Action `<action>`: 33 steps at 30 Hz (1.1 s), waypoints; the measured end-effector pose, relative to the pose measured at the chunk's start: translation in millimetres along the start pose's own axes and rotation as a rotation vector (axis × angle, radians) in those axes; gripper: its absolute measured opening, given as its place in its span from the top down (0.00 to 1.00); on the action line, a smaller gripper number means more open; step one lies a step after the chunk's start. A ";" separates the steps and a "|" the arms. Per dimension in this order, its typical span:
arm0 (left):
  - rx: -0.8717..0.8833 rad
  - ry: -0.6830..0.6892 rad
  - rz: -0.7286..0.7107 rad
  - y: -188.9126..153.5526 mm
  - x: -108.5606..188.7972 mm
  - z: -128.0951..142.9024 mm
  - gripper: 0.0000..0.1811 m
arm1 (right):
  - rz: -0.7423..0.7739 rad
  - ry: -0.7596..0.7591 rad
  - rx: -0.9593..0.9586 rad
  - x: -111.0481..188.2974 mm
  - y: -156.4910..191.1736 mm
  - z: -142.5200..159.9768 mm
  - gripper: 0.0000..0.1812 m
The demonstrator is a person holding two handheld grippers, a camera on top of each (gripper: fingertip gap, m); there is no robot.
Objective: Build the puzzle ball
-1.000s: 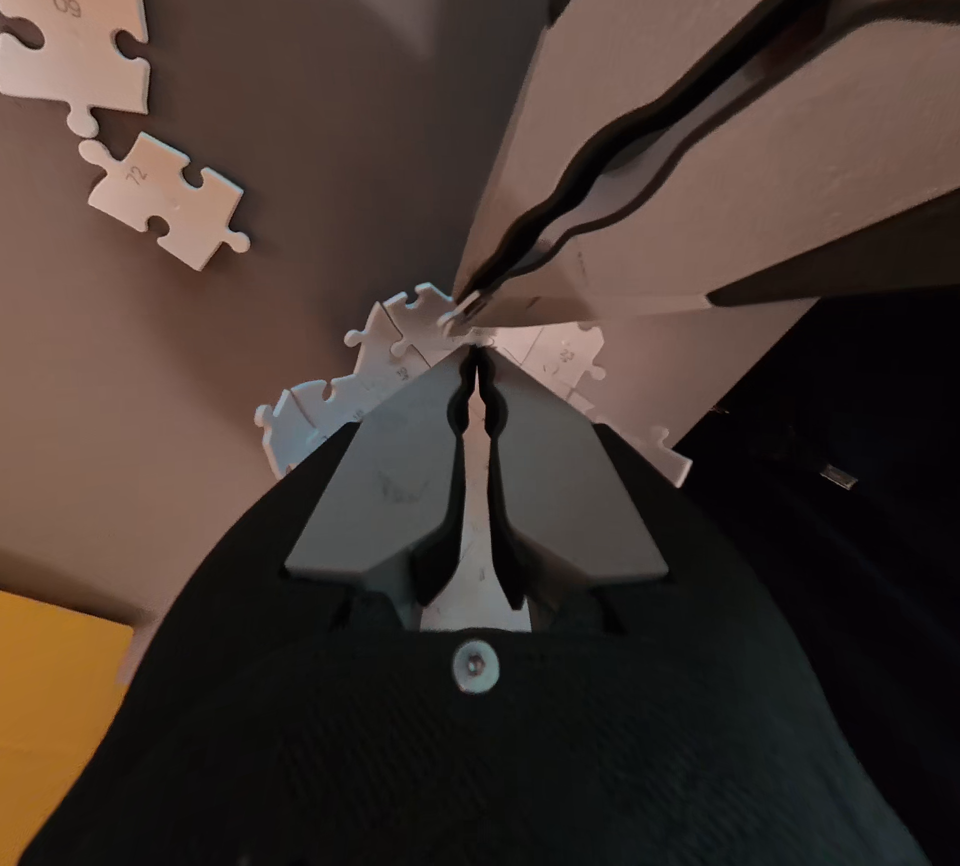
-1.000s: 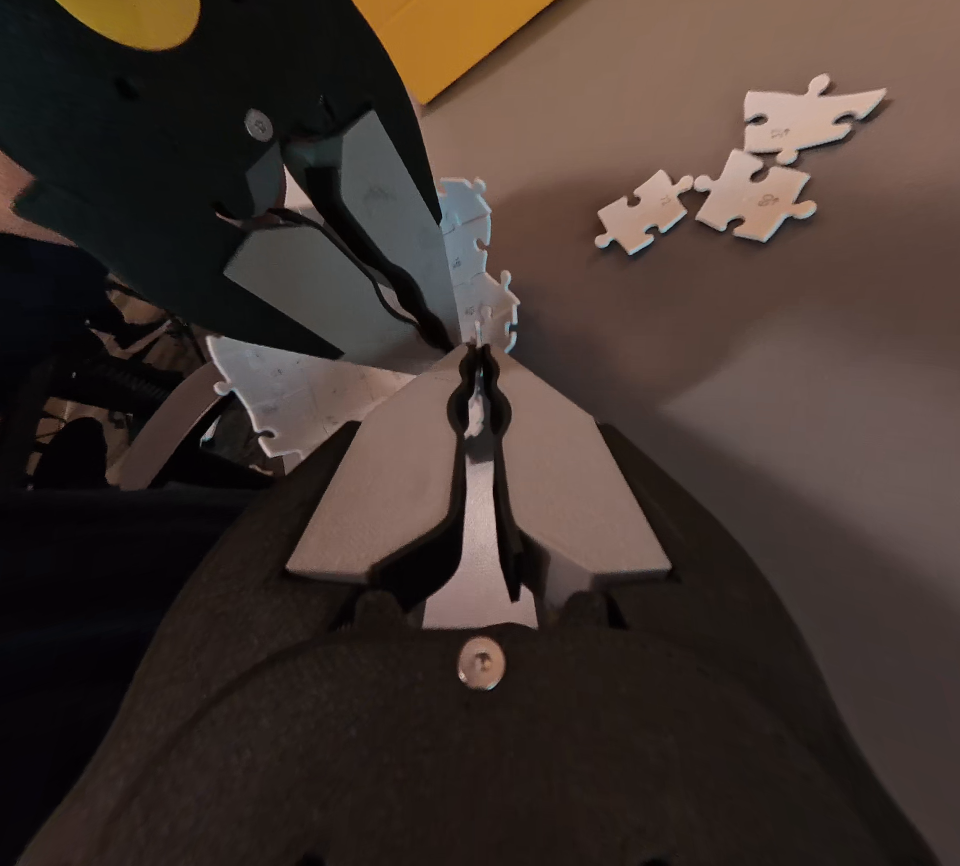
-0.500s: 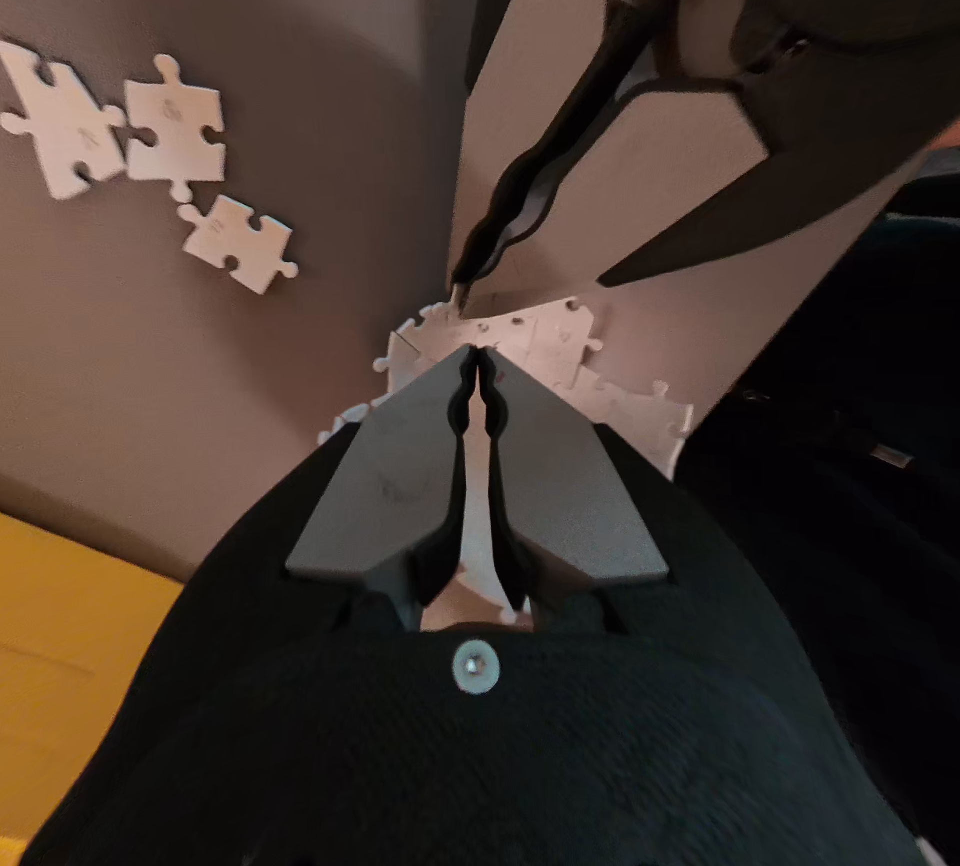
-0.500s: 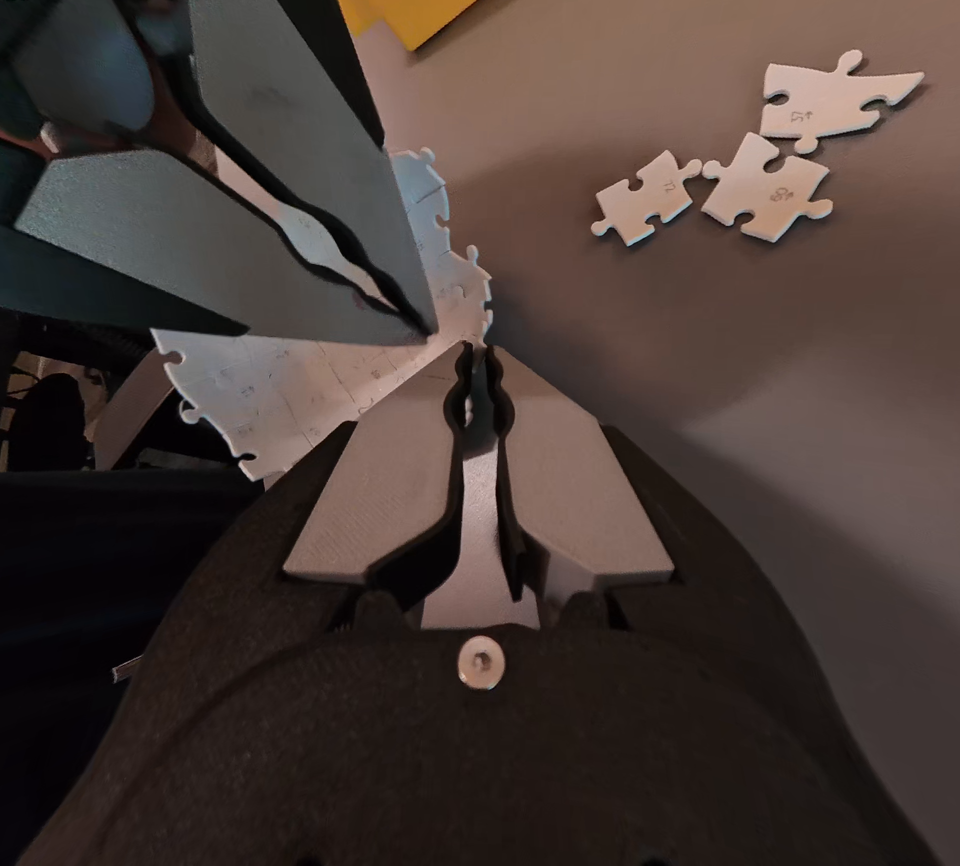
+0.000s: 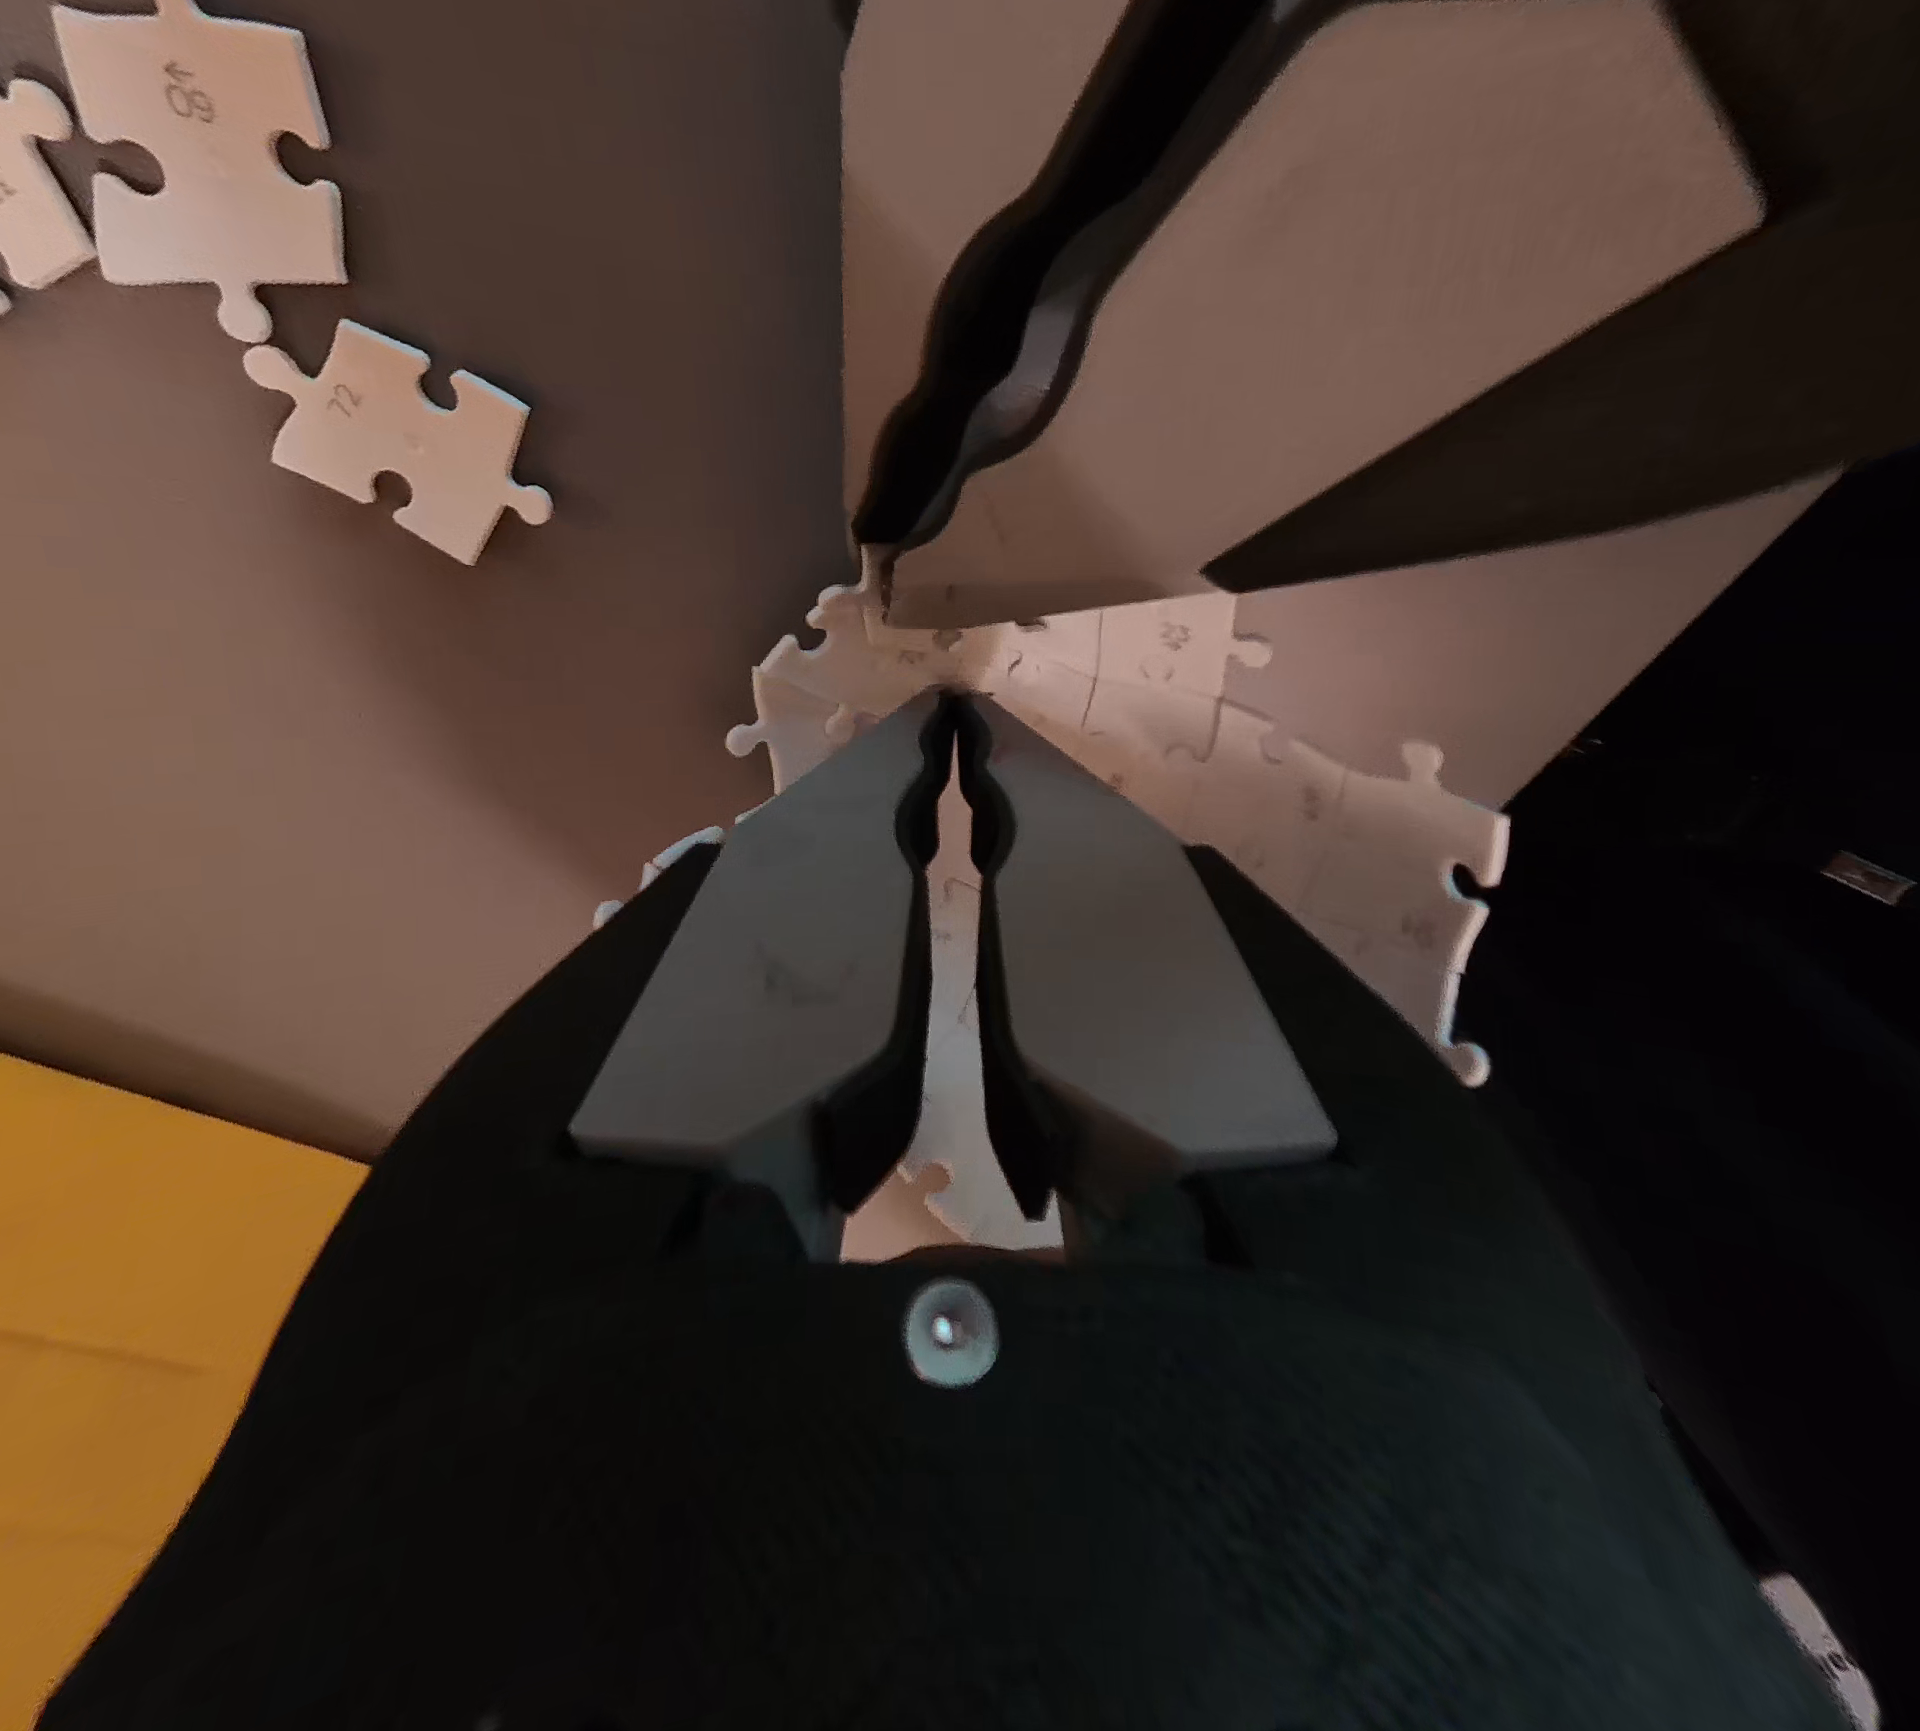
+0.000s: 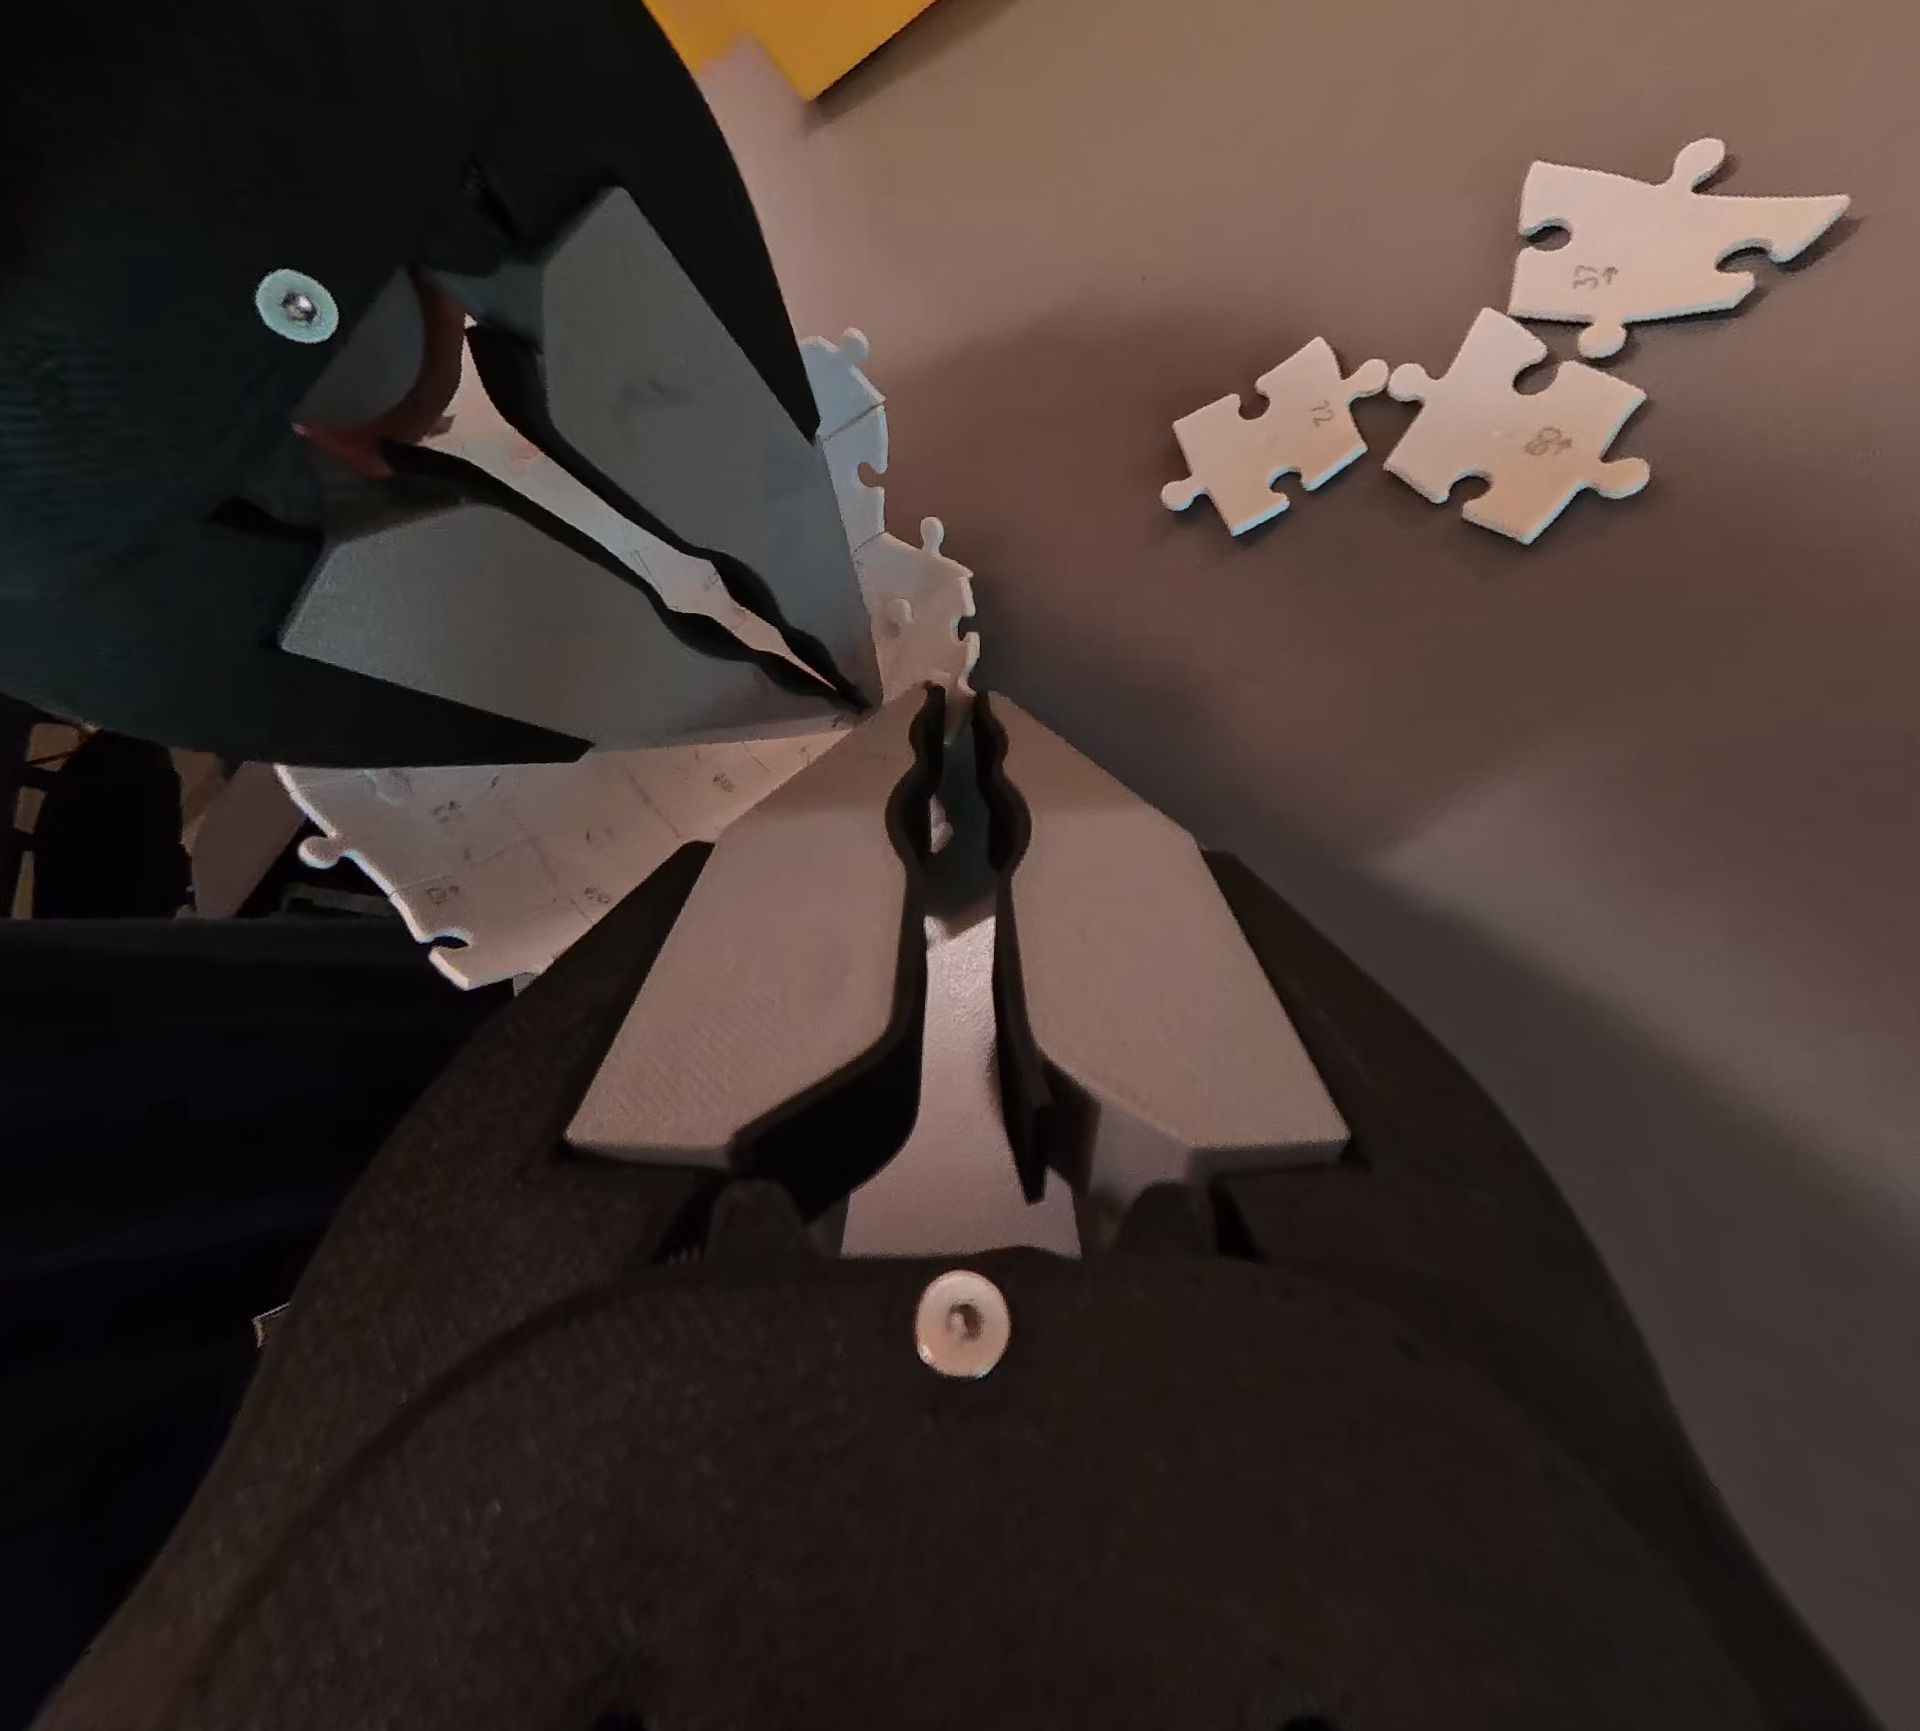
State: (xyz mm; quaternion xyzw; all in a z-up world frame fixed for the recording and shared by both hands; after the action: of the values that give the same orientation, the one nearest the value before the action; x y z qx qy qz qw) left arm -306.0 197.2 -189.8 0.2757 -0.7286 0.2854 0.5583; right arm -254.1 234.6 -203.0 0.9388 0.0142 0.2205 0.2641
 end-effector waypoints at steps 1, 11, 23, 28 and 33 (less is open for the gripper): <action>0.003 0.002 0.000 -0.1 -0.1 0.0 1.00 | -0.002 0.002 -0.001 -0.1 -0.3 -0.1 0.99; -0.058 -0.022 0.014 -3.5 1.6 -4.8 1.00 | -0.012 0.007 -0.014 -1.7 -4.1 -0.6 0.99; -0.232 -0.021 -0.102 5.2 1.3 -0.4 1.00 | -0.053 0.038 -0.037 -8.4 -5.4 -2.9 0.99; -0.212 -0.064 -0.058 1.9 0.7 0.8 1.00 | -0.063 0.038 -0.053 -8.2 -6.5 -2.3 0.99; -0.244 -0.071 -0.051 2.2 0.6 1.6 1.00 | -0.064 0.045 -0.050 -9.0 -6.9 -2.7 0.99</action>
State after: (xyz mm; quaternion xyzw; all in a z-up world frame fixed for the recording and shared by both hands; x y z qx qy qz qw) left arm -308.8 197.4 -189.8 0.2340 -0.7699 0.1706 0.5687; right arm -262.8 240.6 -208.1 0.9257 0.0445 0.2335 0.2942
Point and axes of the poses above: each gripper's, where its closed fingertips meet, x back along the fingers, z out of its underside, y = z × x across the jaws, the point moved 6 cm from there along x, back along the fingers, and after that the axes turned 13 degrees about -y, right-handed, at the moved point
